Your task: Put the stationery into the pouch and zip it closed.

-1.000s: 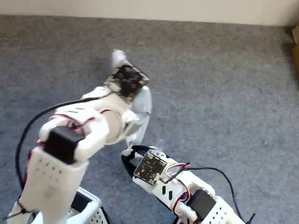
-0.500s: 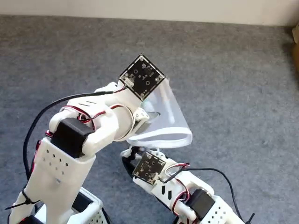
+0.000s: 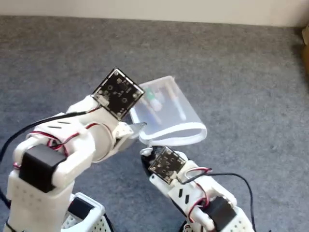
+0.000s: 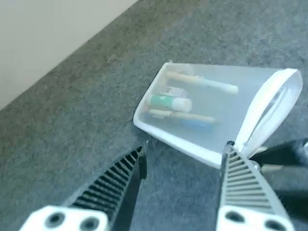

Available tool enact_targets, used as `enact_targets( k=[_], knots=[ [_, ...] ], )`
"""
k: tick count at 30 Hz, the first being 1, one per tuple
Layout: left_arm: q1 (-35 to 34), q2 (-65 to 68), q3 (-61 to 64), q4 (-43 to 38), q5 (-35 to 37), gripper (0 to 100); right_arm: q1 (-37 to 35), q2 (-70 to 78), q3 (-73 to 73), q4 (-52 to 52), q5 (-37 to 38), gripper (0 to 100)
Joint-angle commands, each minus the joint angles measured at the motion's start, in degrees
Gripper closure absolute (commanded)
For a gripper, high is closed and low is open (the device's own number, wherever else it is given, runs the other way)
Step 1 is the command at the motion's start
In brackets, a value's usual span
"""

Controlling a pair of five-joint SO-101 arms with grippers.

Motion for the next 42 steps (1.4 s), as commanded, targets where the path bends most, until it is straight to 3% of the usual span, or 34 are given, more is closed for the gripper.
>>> enact_targets(
  k=[1,8,13,21,30,42],
  knots=[
    [-1.5,-1.6,-2.3,3.4,-4.8,76,0.8,-0.7,-8.6,4.4,0.3,99.4],
    [-1.5,-1.6,2.4,5.0,-11.4,75,1.1,-0.7,-16.0,10.5,0.3,99.4],
    [-1.1,-1.6,8.6,4.1,-13.3,75,7.4,-0.5,-17.8,10.3,0.3,99.4],
    [3.6,-1.7,15.6,-4.1,-12.8,75,13.8,-0.9,-17.9,8.2,0.3,99.4],
    [8.6,-1.7,26.7,-19.4,-9.6,75,13.8,-0.9,-21.9,8.3,-1.8,99.4],
    [9.2,-1.2,31.6,-29.4,-9.3,73,13.8,-0.9,-22.6,8.4,-2.1,99.4]
  ],
)
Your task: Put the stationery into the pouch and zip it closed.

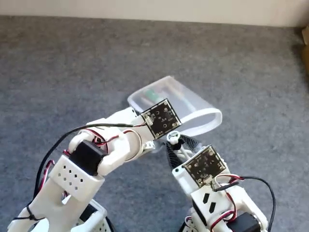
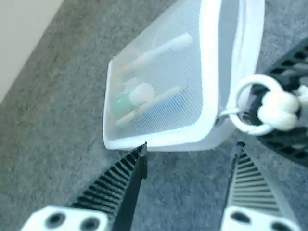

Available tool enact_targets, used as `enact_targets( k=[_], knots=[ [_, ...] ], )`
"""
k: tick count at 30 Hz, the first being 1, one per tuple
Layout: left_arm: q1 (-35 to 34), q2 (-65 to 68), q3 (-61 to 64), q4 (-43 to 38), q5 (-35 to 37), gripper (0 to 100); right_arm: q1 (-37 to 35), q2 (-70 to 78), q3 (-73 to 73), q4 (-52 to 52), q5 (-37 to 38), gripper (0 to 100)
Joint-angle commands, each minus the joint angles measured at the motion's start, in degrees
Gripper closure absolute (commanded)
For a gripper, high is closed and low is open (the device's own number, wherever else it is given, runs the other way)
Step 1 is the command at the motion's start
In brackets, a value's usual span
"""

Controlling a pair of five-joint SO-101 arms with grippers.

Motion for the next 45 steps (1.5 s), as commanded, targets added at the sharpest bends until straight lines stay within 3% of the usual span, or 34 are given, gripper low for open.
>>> enact_targets(
  k=[1,8,12,20,29,38,45],
  knots=[
    [0.7,-0.3,3.3,-7.1,0.8,73,0.7,-0.8,-4.4,-2.1,-0.6,99.4],
    [0.7,-0.4,8.5,-14.5,1.6,73,0.7,-0.8,-4.1,-2.1,-0.6,99.4],
    [0.7,-0.7,10.2,-19.1,6.0,78,0.7,-0.8,-4.1,-2.1,-0.6,99.4],
    [1.1,-0.7,14.5,-25.3,6.2,83,0.7,-0.8,-4.1,-2.4,-0.6,99.4],
    [3.8,-0.7,14.7,-25.7,6.2,100,0.9,-0.8,-4.1,-2.4,-0.6,99.4],
    [3.4,-0.7,14.8,-25.0,6.2,99,14.0,-0.7,-1.2,-10.8,-5.6,99.4],
    [2.9,-0.7,14.8,-23.6,6.2,100,15.6,-0.3,5.2,-18.9,-5.9,99.4]
  ],
)
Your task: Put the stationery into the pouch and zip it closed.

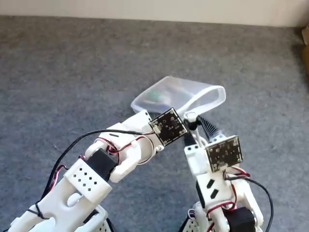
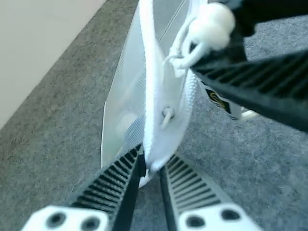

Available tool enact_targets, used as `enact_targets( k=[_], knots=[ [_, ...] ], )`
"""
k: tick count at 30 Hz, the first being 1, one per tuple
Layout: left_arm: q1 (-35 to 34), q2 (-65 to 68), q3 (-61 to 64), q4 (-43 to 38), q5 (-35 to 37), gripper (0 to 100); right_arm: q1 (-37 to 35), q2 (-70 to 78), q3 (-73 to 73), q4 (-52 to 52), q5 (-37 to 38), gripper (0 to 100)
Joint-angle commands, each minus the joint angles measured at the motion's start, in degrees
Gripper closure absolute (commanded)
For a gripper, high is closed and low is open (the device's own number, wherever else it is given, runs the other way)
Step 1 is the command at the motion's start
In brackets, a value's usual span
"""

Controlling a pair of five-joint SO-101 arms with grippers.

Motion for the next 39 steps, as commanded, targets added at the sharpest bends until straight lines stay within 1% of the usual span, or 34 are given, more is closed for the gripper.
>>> enact_targets(
  k=[1,4,6,14,18,28,31,33,35,37,39],
  knots=[
    [-0.5,-0.7,-0.1,1.1,1.1,100,1.6,-0.4,0.0,-4.5,-0.7,99.4],
    [-2.2,-0.7,-0.1,1.1,1.1,100,2.1,-0.4,0.6,-5.7,-0.7,99.4],
    [-2.9,-0.7,-0.1,1.1,1.1,100,3.8,-0.4,0.6,-6.1,-0.7,99.4],
    [-2.9,-0.8,0.7,1.0,1.1,100,9.7,-0.4,5.6,-13.9,-0.7,99.4],
    [-2.9,-0.8,0.7,1.1,1.0,100,11.5,-0.4,6.1,-15.2,-0.7,99.4],
    [-2.4,-0.8,0.5,1.1,1.0,100,11.2,-0.4,6.2,-14.9,-0.7,99.4],
    [-1.4,-0.8,0.2,1.1,1.0,99,8.8,-0.4,6.2,-14.5,-0.4,99.4],
    [-0.6,-0.8,-0.6,1.1,1.1,95,7.1,-0.4,6.2,-13.2,-0.3,99.4],
    [0.1,-0.8,-0.8,1.1,1.8,89,5.8,-0.5,6.2,-12.6,-0.3,99.4],
    [0.1,-0.8,-0.9,0.8,6.2,84,5.3,-0.5,6.2,-12.4,-0.3,99.4],
    [0.0,-0.8,-1.7,0.8,9.5,81,5.1,-0.4,6.2,-12.4,-0.3,99.4]
  ],
)
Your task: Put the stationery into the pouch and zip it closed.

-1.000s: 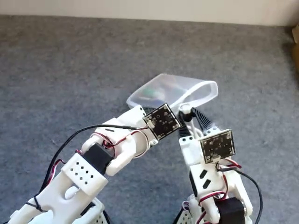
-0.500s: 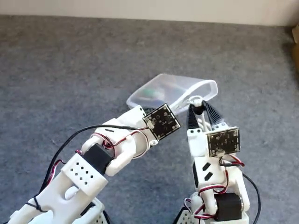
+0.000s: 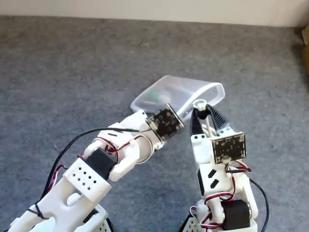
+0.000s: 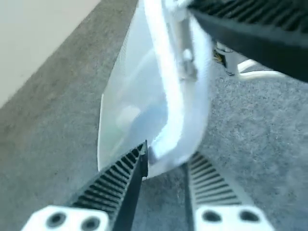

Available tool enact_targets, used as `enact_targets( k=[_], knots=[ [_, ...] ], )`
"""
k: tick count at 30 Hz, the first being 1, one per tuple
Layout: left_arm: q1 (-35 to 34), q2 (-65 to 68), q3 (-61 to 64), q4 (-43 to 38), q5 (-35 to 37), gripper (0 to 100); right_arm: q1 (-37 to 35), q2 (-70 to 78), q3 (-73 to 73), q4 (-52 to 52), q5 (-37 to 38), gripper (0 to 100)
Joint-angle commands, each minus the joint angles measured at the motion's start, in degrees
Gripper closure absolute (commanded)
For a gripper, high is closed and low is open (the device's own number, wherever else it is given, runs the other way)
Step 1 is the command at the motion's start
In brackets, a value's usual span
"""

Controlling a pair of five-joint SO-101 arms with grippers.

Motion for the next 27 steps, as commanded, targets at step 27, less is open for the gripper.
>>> enact_targets(
  k=[27],
  knots=[
    [5.3,-0.7,-4.4,-8.4,6.9,88,-3.9,-0.4,1.0,0.1,0.0,99.3]
  ],
)
